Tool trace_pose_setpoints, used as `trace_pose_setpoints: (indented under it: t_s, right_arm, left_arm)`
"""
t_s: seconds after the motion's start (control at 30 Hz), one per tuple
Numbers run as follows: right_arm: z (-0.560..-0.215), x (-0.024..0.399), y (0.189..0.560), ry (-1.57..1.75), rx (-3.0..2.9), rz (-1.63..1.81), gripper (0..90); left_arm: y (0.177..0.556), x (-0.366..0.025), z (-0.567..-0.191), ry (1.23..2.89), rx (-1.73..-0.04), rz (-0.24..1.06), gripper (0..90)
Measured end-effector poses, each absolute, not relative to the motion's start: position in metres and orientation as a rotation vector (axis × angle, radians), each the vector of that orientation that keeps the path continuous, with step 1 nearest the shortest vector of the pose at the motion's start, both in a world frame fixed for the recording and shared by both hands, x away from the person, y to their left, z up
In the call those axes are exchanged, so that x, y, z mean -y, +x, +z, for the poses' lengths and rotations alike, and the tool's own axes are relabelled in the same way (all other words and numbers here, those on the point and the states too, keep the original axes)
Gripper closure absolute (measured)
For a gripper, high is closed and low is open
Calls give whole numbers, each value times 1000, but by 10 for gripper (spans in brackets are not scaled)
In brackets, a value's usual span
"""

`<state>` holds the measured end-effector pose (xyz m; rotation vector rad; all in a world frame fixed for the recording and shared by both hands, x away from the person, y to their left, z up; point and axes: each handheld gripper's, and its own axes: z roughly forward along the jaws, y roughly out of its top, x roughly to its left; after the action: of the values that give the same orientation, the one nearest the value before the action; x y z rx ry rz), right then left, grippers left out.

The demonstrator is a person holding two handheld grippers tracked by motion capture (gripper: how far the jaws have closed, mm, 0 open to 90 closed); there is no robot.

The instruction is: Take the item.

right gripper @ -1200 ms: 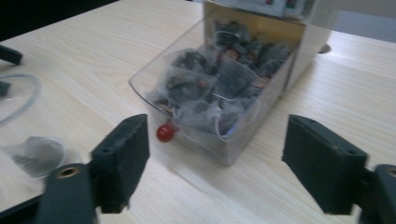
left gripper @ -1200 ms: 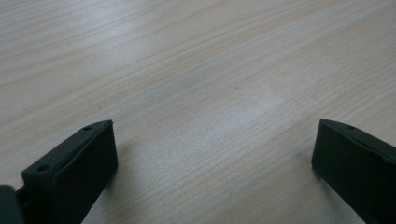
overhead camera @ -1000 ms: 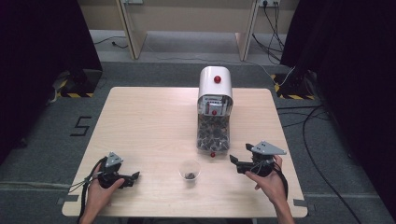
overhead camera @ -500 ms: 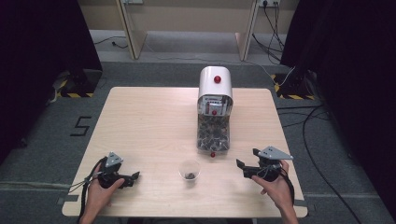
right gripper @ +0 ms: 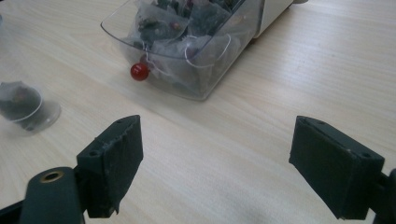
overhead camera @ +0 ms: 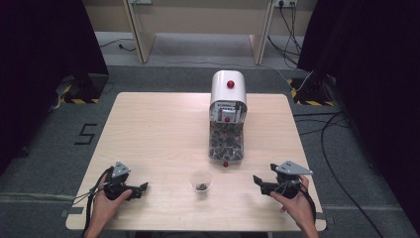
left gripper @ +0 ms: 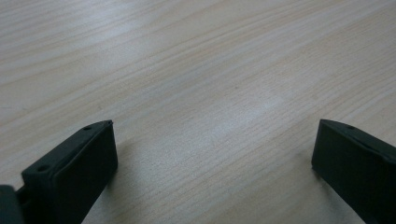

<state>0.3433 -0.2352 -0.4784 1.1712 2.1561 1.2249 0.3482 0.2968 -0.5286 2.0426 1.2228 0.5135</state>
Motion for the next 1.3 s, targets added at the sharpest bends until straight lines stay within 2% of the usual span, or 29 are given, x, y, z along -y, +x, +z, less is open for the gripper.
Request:
trace_pose_setpoints:
  t_s: [1.3]
  right_arm:
    - [-509,259,299,1263,-2156,1097,175]
  left_arm:
    - [348,-297,-529,2042,-1223,514,0]
